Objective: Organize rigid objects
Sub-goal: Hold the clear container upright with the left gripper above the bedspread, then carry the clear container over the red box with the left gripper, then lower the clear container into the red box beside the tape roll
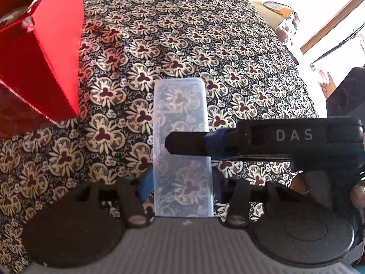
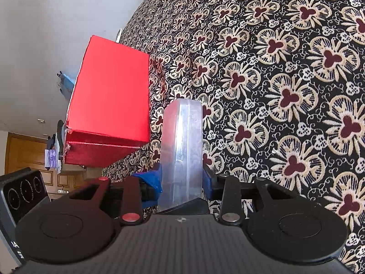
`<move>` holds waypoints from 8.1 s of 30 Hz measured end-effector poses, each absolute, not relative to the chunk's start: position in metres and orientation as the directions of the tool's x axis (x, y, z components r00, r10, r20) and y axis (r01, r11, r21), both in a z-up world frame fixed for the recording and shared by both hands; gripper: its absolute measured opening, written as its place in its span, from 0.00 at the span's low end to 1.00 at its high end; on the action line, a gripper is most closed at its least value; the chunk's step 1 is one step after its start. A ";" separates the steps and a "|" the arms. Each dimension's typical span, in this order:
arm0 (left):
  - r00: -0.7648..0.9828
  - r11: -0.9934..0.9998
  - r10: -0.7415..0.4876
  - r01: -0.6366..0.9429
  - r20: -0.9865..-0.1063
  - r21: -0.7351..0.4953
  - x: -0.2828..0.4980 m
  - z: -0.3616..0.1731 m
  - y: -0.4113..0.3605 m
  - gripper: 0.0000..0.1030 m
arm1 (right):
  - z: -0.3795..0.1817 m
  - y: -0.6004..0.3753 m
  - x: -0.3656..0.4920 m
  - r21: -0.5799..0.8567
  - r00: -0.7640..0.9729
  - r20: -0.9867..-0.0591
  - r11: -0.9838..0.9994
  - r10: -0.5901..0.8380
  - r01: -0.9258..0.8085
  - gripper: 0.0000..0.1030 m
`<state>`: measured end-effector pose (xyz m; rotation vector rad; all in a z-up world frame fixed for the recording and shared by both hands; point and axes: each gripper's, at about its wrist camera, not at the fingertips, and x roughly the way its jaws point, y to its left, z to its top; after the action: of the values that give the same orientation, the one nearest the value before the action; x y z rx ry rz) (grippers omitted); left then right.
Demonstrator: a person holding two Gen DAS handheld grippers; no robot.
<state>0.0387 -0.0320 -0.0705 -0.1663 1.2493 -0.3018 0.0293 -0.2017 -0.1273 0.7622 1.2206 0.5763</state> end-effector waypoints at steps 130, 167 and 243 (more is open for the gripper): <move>0.549 0.874 -0.455 0.427 -0.700 -0.233 0.004 0.069 0.128 0.49 | 0.020 0.012 0.037 0.722 0.541 -0.492 0.667 0.682 -0.184 0.16; 0.465 0.903 -0.429 0.238 -0.774 -0.358 0.140 -0.023 0.183 0.50 | -0.025 0.073 0.151 0.443 0.392 -0.731 0.825 0.559 -0.350 0.15; 0.484 0.960 -0.277 0.094 -0.830 -0.265 0.138 -0.027 0.181 0.49 | -0.036 0.077 0.162 0.502 0.335 -0.675 0.742 0.658 -0.445 0.16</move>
<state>0.1382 0.1807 -0.0270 -0.1932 1.0433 -0.2274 0.1622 0.0772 -0.0357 0.2441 0.9941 0.7288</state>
